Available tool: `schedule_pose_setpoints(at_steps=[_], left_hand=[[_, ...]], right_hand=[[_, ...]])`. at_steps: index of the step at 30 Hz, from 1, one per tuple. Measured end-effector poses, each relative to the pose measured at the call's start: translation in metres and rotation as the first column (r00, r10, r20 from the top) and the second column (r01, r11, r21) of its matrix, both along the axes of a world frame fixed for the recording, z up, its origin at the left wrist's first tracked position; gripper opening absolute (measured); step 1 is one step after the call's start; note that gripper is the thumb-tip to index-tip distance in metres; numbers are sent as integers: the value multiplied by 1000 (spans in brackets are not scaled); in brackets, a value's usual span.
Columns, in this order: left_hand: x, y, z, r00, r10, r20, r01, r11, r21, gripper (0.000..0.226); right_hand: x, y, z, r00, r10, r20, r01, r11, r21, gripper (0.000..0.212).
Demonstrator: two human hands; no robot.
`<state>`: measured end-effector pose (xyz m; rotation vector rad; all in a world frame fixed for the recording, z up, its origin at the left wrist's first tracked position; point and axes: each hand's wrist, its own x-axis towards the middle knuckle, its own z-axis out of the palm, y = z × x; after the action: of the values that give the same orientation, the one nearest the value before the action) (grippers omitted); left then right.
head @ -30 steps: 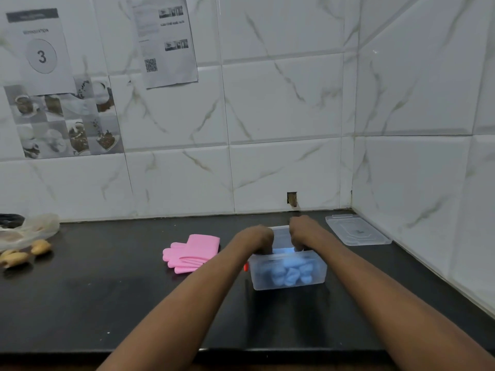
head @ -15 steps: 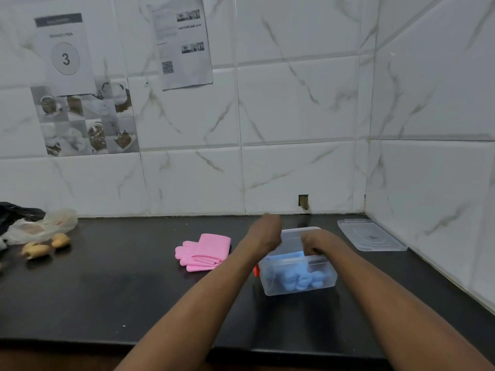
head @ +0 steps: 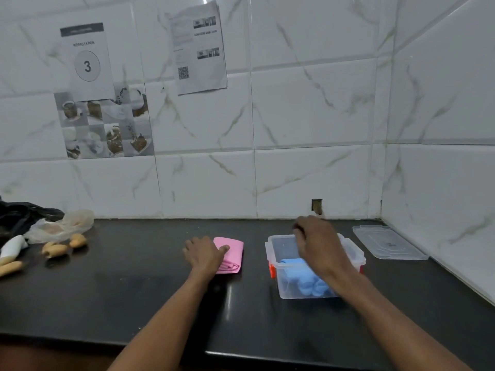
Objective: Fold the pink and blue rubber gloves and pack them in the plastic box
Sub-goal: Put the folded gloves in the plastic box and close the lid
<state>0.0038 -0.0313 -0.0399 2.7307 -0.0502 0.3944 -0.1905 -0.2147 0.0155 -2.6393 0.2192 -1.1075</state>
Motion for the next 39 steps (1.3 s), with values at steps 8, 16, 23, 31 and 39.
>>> schedule_pose_setpoints(at_steps=[8, 16, 23, 31, 39], left_hand=[[33, 3, 10, 944, -141, -297, 2, 906, -424, 56], [41, 11, 9, 944, -118, -308, -18, 915, -404, 25], [24, -18, 14, 912, 131, -389, -192, 974, -121, 77], [40, 2, 16, 873, -110, -476, -81, 928, -364, 53], [32, 5, 25, 814, -205, -543, -64, 898, -435, 61]], right_hand=[[-21, 61, -84, 898, 369, -241, -427, 861, -274, 14], [-5, 56, -104, 904, 368, -216, -407, 896, -178, 21], [-6, 56, -106, 915, 325, -239, -365, 919, -150, 23], [-7, 59, -101, 918, 319, -237, -350, 931, -105, 22], [-8, 60, -99, 915, 320, -247, -343, 938, -56, 23]])
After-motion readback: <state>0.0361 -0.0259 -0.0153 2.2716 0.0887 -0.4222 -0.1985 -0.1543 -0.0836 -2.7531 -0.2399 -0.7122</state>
